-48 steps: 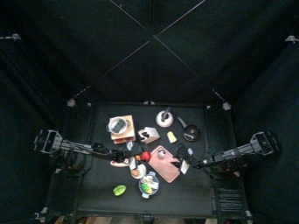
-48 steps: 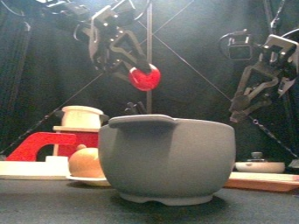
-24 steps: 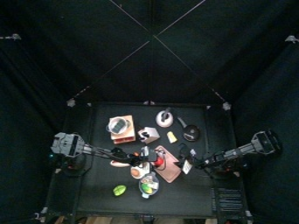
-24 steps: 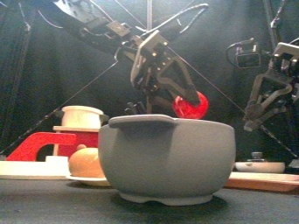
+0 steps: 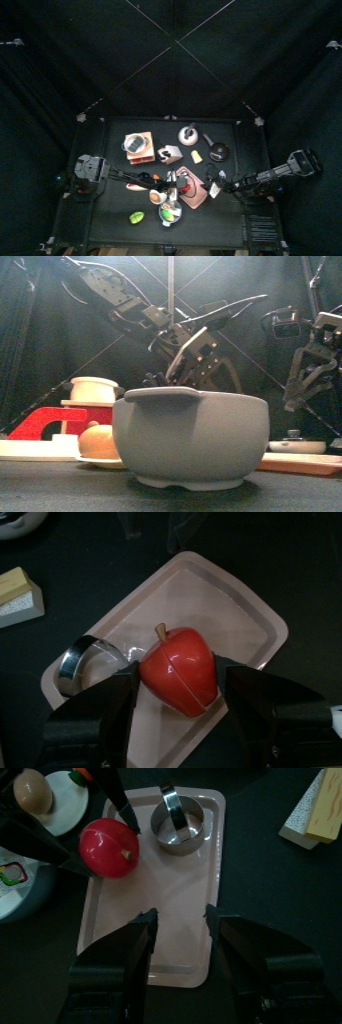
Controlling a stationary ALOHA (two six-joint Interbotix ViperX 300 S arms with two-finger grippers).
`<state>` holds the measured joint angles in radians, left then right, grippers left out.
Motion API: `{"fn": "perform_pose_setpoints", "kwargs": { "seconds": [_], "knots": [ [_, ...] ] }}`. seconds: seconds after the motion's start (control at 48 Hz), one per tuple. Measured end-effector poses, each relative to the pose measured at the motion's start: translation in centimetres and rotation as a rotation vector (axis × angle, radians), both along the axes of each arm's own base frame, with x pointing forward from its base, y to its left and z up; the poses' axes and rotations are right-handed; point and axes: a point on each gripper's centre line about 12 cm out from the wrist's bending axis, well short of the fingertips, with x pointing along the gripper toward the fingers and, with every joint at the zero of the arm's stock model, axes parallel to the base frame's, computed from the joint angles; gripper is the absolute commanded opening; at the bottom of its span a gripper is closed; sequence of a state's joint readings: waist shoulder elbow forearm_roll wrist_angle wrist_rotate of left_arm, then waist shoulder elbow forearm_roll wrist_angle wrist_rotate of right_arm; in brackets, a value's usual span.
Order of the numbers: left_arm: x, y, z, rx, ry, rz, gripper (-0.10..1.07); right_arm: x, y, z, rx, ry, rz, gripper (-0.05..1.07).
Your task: Place apple on plate
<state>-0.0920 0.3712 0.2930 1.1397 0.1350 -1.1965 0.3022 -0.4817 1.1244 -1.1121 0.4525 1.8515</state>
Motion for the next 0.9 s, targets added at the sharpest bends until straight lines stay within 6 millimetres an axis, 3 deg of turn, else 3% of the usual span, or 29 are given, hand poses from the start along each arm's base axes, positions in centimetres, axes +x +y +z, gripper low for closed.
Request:
{"fn": "perform_pose_setpoints", "kwargs": {
  "seconds": [0.208,0.542,0.896],
  "knots": [
    [0.00,0.00,-0.07,0.014,0.002,-0.012,0.80,0.01,-0.04,0.01,-0.001,0.000,-0.001,0.80],
    [-0.03,-0.03,-0.62,0.034,0.017,-0.033,0.98,0.01,-0.07,0.01,-0.001,0.000,-0.002,0.80],
    [-0.08,-0.33,-0.66,0.027,0.020,-0.033,0.99,0.06,-0.06,0.06,-0.002,-0.002,-0.001,0.80]
  ]
}}
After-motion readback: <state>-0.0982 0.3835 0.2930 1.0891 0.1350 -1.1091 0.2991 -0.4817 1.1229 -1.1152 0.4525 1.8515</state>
